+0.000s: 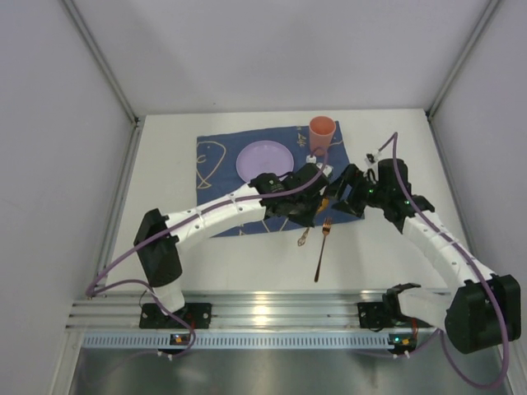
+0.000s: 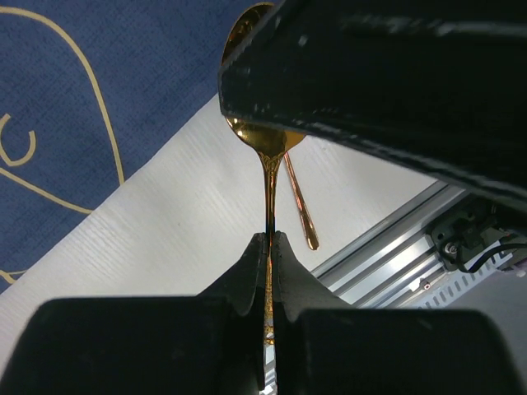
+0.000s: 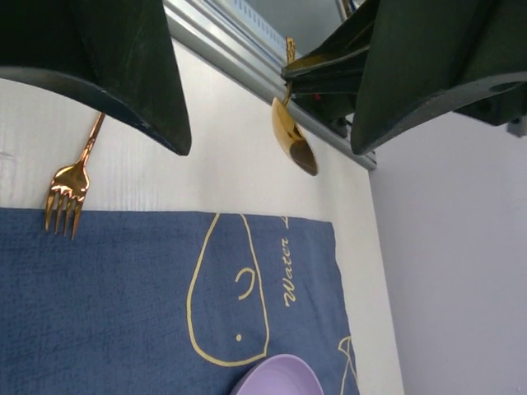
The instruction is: Set the dinner table for one person
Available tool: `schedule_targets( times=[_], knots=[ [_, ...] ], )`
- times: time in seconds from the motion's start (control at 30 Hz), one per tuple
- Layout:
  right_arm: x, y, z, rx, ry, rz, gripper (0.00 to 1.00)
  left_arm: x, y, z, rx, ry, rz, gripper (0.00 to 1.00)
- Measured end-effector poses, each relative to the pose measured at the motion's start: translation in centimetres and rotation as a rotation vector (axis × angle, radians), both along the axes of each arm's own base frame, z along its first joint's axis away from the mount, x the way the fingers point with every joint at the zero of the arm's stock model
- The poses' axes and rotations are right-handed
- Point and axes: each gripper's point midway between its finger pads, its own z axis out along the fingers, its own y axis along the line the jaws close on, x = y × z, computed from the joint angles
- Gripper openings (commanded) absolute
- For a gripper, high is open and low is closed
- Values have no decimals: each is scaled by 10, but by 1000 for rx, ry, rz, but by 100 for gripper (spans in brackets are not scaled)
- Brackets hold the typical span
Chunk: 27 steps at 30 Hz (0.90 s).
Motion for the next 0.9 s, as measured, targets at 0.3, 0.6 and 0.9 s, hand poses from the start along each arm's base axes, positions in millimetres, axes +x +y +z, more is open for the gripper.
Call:
schedule_targets(
  times=[0.3,0.6,0.9],
  knots=[
    [-8,12,-21,22,51,41,21,7,-10,9,-17,-17,-1,0],
    [6,15,-33,-16,82,57,4,14,-14,2,9,-17,-8,98],
    [101,29,-29,-225,30,154,0,24,-10,7,4,-44,49,98]
  ],
)
